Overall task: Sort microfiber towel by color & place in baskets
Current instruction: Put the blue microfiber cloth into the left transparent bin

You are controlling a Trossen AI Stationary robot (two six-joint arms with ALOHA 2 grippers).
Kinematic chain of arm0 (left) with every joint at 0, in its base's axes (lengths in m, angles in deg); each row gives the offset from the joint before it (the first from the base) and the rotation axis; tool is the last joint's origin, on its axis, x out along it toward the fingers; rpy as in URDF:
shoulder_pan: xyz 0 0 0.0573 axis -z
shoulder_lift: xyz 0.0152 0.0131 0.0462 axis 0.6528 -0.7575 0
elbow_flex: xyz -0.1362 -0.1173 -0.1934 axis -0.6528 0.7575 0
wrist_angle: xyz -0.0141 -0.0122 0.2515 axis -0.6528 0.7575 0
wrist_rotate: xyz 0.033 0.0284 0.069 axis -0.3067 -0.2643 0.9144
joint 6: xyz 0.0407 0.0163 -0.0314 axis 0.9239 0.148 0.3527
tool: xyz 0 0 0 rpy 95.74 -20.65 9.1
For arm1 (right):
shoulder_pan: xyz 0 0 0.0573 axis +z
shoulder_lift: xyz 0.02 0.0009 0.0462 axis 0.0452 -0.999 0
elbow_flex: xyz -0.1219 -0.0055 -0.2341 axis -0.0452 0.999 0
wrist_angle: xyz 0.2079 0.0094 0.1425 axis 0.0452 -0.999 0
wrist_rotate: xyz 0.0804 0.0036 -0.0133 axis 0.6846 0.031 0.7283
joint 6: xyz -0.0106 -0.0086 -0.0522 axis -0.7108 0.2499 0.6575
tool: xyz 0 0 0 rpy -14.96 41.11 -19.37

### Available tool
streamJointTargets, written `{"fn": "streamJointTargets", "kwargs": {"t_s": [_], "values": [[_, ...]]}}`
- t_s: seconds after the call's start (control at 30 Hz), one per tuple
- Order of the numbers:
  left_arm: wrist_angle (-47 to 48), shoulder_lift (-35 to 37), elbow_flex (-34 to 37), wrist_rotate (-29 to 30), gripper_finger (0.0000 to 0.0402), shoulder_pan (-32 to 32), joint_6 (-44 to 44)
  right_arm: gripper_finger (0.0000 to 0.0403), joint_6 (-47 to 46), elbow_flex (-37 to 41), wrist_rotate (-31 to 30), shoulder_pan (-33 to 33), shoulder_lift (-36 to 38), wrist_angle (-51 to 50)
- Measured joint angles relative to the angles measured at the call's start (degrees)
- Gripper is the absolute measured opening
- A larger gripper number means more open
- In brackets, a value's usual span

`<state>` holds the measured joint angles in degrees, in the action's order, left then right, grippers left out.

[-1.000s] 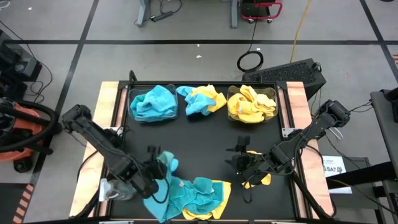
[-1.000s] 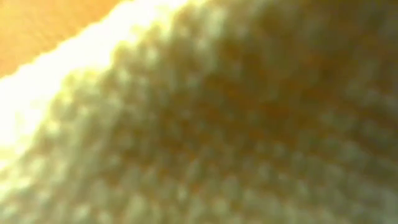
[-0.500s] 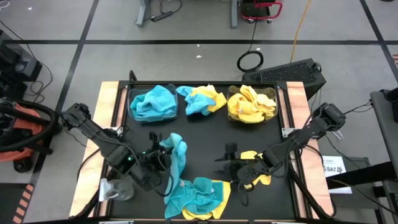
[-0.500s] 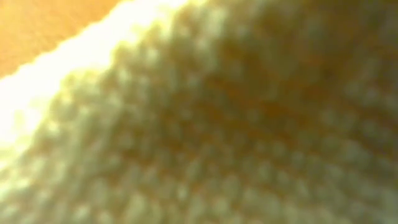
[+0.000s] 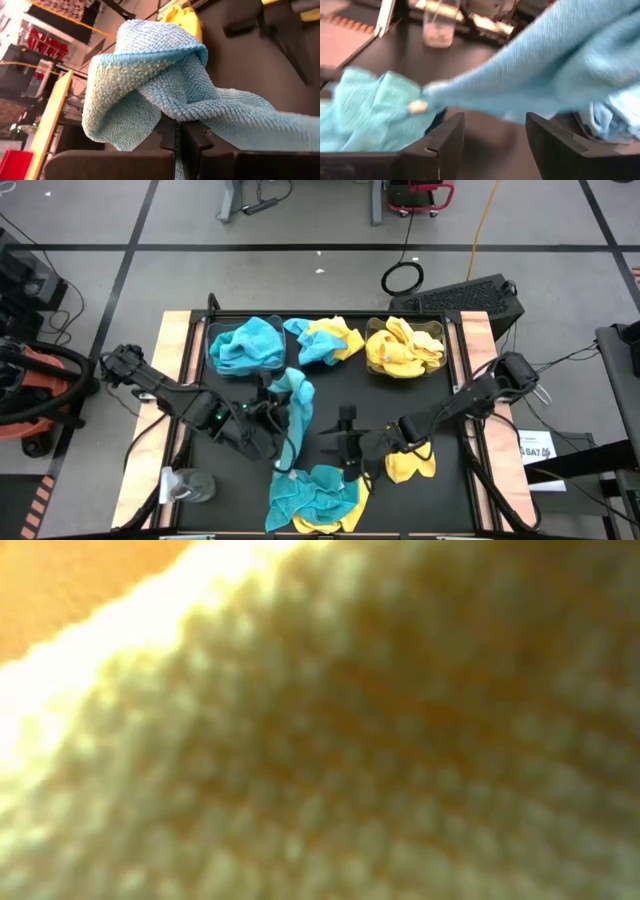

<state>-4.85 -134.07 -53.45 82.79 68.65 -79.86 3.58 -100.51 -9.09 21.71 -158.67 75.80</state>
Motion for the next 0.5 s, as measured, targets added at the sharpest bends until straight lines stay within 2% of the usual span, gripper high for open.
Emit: {"fn": "streamJointTargets", "kwargs": {"t_s": [0.3, 0.5], "values": [[-9.85, 0.00, -0.01, 0.74, 0.0004, -2.89, 9.36, 0.0203, -1.45, 0.00, -0.08, -4.66, -3.05, 11.06], [-14.41, 0.00, 0.00, 0.75, 0.0007, -3.23, 13.59, 0.0203, -2.29, 0.00, -0.59, -6.83, -3.13, 12.40]]}}
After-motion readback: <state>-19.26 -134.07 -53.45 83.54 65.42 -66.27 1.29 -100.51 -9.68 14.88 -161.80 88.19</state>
